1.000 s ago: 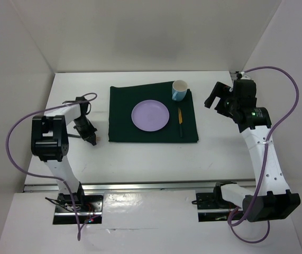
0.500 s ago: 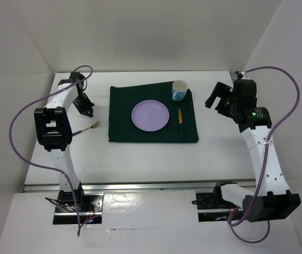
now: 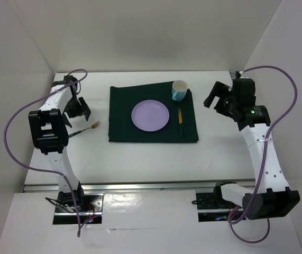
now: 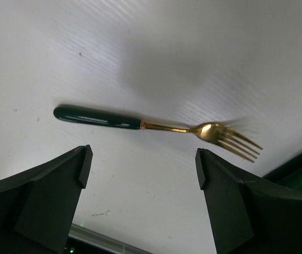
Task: Set the dinner table for one person
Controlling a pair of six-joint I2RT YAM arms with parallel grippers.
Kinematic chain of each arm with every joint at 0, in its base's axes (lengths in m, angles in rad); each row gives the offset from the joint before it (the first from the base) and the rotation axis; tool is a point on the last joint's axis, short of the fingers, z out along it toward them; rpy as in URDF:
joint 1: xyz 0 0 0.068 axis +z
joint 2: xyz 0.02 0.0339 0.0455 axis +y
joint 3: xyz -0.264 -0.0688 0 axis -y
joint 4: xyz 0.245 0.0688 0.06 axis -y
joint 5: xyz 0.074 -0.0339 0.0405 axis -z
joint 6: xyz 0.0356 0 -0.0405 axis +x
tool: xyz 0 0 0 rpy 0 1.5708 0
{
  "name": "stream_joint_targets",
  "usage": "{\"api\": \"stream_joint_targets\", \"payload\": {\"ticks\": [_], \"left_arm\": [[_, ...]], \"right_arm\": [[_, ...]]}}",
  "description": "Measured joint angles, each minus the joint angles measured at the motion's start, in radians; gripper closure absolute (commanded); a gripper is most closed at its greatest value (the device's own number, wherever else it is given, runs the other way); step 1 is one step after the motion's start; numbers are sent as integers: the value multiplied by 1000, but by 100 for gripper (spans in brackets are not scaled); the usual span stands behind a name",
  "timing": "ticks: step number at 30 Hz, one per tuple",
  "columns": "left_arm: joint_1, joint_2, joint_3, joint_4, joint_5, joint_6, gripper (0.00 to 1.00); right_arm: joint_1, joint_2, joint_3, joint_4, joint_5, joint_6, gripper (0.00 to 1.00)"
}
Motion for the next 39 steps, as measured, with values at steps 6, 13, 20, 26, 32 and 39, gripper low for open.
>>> {"api": "stream_joint_targets", "payload": {"ticks": [6,13,20,26,32,39], "left_arm": [[-79,6,-12,-37,-122,19,0],[-91,58,-13,-47,-171,45,0],[-109,85,-30,-64,-198,45,0],[-113,164,48,-108,-207,46,0],[-113,221,149,-133,-207,47,0],[-69,245,186,-122,-114,48,7]], "right_arm": [[0,39,0,8,-11,0,0],[0,55,0,26,-30,0,0],[0,57,0,44,-34,0,0],[0,58,0,45,-35,0,0],[0,58,0,45,-34,0,0],[0,58,0,45,-33,0,0]]}}
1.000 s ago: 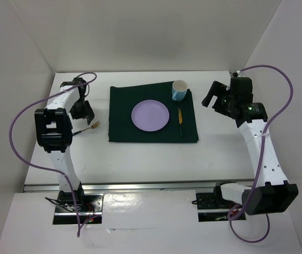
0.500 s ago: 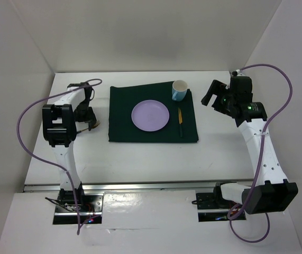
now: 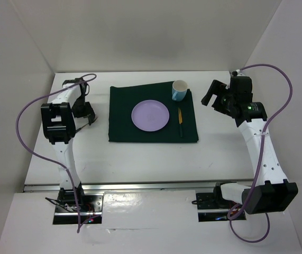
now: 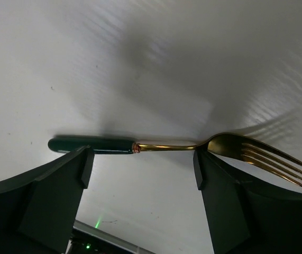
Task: Set the dinner table for one person
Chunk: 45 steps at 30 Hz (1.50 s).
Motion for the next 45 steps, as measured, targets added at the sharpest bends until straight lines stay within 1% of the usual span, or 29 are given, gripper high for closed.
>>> {"api": "stream_joint_targets", "payload": {"ticks": [2,8,11,13,16,18,19,20,21,22,23,24,27,28,30,31,32,33,35,36,37,38,45], "left_arm": [[26,0,1,10,42,0,11],[89,-15,-43,66,179,19,11],[100,-24,-64,86,219,21,24],[101,-33,-84,106,243,20,30],[101,-87,-169,163,240,9,50],[98,-130,-237,182,233,-4,51],[98,-153,-278,190,234,-8,44],[98,-165,-296,192,235,-6,41],[98,-180,-321,196,236,-8,35],[98,-193,-341,200,235,-9,26],[98,-203,-356,200,235,-5,15],[98,-209,-366,201,234,-3,13],[97,-228,-393,208,227,-8,13],[97,-235,-402,214,227,-8,18],[93,-251,-427,230,233,-11,22],[90,-261,-443,238,232,-11,27],[86,-272,-460,244,231,-14,30],[81,-280,-474,247,229,-16,37],[75,-286,-488,245,227,-28,59],[70,-286,-489,246,227,-31,85],[66,-286,-487,245,223,-29,96],[62,-286,-484,239,214,-36,100],[23,-309,-466,227,161,-46,100]], "right_arm": [[0,0,0,0,1,0,0],[0,-1,0,0,2,0,0],[0,-1,-1,0,-2,0,0],[0,-1,-1,0,-2,0,0],[0,-1,-2,0,-3,0,0],[0,-1,-2,0,-3,0,0],[0,-1,-2,0,-3,0,0],[0,-1,-2,0,-4,0,0],[0,-1,-2,0,-6,1,0],[0,-1,-2,0,-10,2,0],[0,-1,-2,0,-13,4,0],[0,-1,-2,0,-18,6,0],[0,-1,-5,1,-25,8,0],[0,-1,-6,1,-26,8,0],[0,-2,-8,2,-29,8,0],[0,-4,-11,3,-29,8,0],[0,-6,-11,3,-29,8,0],[0,-7,-11,4,-29,8,0],[0,-12,-11,4,-30,8,0],[0,-15,-11,5,-29,8,0],[0,-18,-11,5,-29,8,0],[0,-21,-11,5,-30,8,0],[0,-37,-11,3,-28,8,0]]}}
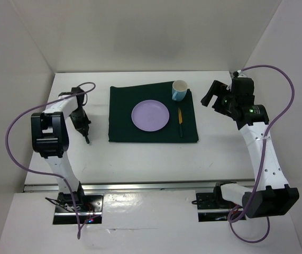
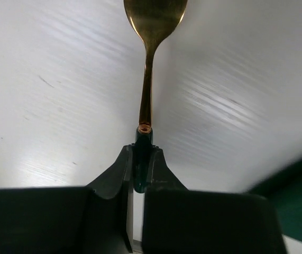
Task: Set the dinner table for one person
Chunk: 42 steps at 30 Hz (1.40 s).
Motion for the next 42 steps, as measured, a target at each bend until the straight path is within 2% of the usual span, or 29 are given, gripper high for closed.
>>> {"api": "stream_joint_targets", "payload": {"ticks": [3,11,16,23,24,25,27,28,29,32,39,42], "left_arm": [[-74,-50,47,-10,1,22,100],[-423,-42,305,-11,138,40,100],[-456,106,399,-17,160,34,100],[-451,282,442,-43,126,11,100],[-451,290,457,-55,124,11,97],[-451,290,465,-59,117,10,81],[-451,290,477,-57,100,10,63],[-451,290,478,-55,95,10,46],[-453,290,478,-55,89,11,38],[-457,290,478,-58,72,-5,21],[-459,256,536,-124,39,-6,21],[-459,183,597,-152,24,15,21]], "right_arm": [[0,-3,0,-1,0,1,0],[0,-11,-10,-4,0,15,0],[0,-16,-9,-14,14,18,0],[0,-34,-9,-30,34,19,0],[0,-34,-9,-32,34,19,0],[0,-34,-9,-34,35,19,0],[0,-34,-9,-36,37,19,0],[0,-34,-9,-38,39,18,0],[0,-34,-9,-40,40,18,0],[0,-34,-9,-47,43,18,0],[0,-32,-4,-54,46,18,0],[0,-19,11,-66,53,18,0]]}}
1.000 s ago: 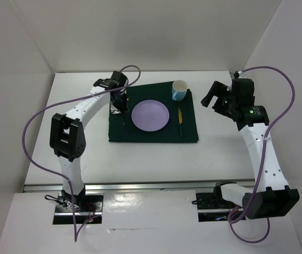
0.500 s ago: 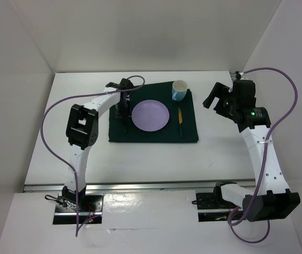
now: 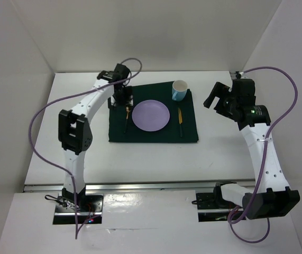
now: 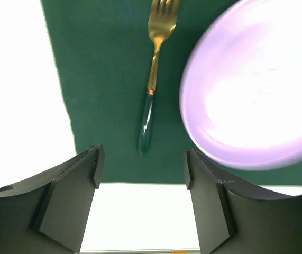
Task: Set the dinner table for one person
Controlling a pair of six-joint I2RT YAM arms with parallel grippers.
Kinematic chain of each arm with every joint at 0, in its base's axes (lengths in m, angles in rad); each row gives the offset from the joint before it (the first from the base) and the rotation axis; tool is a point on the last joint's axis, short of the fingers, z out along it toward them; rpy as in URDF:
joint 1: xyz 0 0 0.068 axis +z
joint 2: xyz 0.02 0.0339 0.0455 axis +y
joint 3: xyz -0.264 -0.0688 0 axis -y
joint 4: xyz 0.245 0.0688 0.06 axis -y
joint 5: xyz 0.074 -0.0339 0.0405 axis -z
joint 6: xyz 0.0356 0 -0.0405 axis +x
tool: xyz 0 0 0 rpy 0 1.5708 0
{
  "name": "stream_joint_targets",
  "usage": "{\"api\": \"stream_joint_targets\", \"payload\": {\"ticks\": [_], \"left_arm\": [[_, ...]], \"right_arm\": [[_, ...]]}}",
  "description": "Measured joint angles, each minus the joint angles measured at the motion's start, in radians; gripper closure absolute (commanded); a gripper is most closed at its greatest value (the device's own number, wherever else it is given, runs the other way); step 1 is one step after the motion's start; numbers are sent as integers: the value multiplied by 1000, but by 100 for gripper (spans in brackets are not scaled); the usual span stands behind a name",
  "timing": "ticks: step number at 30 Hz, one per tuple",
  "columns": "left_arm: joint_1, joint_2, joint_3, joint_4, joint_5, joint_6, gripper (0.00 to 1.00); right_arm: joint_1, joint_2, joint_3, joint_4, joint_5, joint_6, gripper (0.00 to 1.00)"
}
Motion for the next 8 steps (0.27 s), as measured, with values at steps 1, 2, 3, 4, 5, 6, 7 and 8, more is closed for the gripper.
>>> {"api": "stream_joint_targets", "payload": {"ticks": [1,2,3,4,5,6,7,8], "left_arm": [[0,-37,13,-5,-6,6,21],[0,-80,24,-10,-11,12,20],[0,-138,26,-6,-14,27,20],[0,-198,25,-6,-19,32,20],[0,-261,24,-4,-22,36,20],[0,-322,19,7,-25,45,20],[0,-391,5,24,-28,51,20],[0,-453,-18,43,-29,54,20]], "right_arm": [[0,8,7,-6,5,0,0],[0,15,11,-7,11,0,0],[0,22,12,-9,15,0,0],[0,27,12,-12,19,0,0],[0,33,12,-18,23,0,0],[0,35,12,-22,26,0,0],[0,35,12,-26,26,0,0],[0,35,12,-29,27,0,0]]}}
